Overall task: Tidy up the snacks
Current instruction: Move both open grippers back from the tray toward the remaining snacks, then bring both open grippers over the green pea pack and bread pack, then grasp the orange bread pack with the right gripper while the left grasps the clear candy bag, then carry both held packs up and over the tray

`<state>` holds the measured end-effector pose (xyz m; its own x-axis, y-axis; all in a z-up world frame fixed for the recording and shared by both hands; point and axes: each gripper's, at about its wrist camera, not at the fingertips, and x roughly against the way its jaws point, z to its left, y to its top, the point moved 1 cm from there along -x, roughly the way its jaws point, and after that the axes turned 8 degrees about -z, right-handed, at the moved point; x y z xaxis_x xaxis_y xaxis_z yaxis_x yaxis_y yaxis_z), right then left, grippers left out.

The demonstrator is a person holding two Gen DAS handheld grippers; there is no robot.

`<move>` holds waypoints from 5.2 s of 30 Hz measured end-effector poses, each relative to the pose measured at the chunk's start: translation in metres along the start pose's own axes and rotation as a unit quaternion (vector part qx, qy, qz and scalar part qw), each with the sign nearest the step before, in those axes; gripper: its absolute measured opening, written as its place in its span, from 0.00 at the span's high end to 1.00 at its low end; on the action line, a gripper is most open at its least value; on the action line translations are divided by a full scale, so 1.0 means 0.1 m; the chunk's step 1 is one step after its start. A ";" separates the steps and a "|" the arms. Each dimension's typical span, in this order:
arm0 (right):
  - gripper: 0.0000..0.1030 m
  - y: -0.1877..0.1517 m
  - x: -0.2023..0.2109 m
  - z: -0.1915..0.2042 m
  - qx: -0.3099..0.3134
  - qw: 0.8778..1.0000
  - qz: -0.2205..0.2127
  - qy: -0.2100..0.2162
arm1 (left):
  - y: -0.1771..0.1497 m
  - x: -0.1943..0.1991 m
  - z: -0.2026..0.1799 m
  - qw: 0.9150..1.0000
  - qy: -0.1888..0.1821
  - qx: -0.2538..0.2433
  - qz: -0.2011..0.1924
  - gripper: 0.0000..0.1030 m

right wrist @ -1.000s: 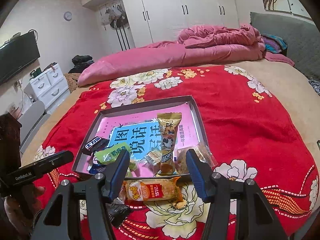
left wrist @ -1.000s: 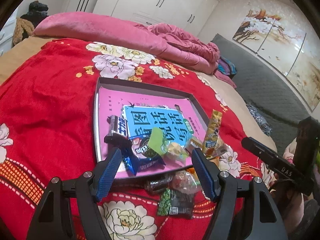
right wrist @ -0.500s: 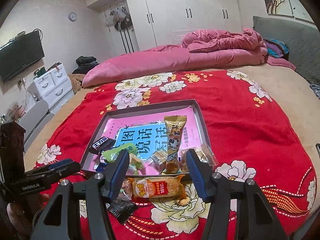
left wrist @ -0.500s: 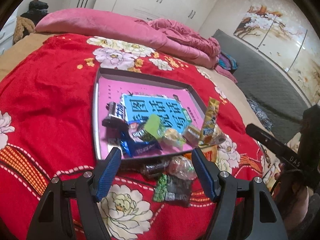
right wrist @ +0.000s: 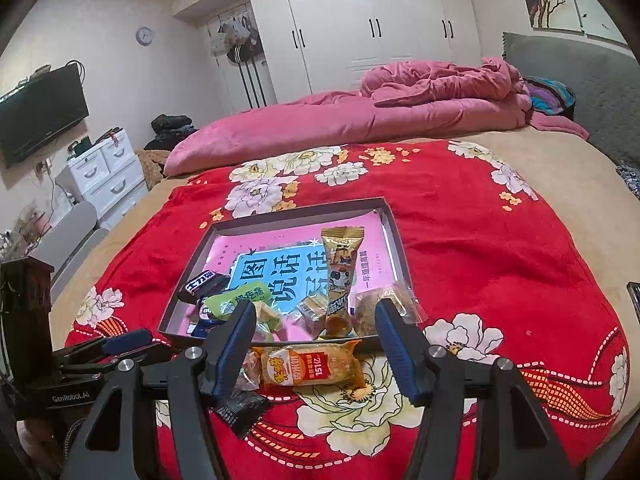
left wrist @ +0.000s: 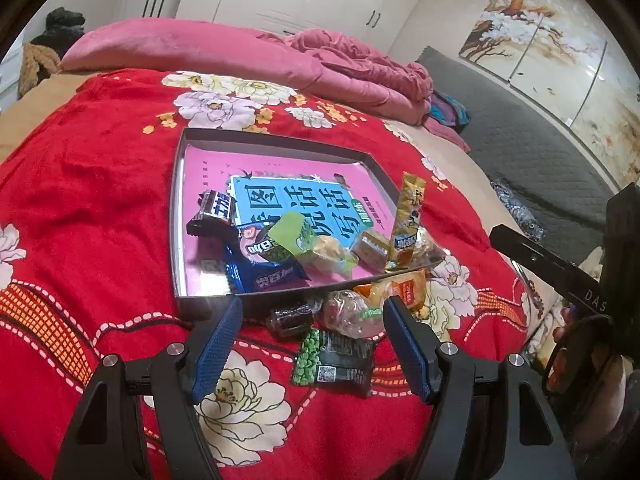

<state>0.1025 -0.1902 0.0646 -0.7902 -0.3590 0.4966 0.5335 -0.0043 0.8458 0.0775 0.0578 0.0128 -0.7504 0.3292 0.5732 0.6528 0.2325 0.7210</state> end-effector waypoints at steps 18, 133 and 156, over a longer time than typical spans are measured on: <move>0.36 -0.12 0.07 -0.05 -0.010 1.000 0.008 0.003 | -0.13 -0.03 -0.26 0.999 -0.003 -0.043 0.012 0.28; 0.67 -0.71 -0.75 -0.65 -0.239 0.963 0.087 0.088 | -0.24 -0.66 -0.56 0.994 -0.015 -0.090 0.052 0.64; 0.68 -0.61 -0.61 -0.59 -0.211 0.971 0.075 0.088 | -0.10 -0.39 -0.51 0.996 -0.053 -0.064 0.012 0.64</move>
<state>0.1355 -0.2228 -0.0291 -0.6503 -0.5390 0.5353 0.7439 -0.3090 0.5926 0.0951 -0.0041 0.0026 -0.7152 0.4293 0.5515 0.6467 0.1072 0.7552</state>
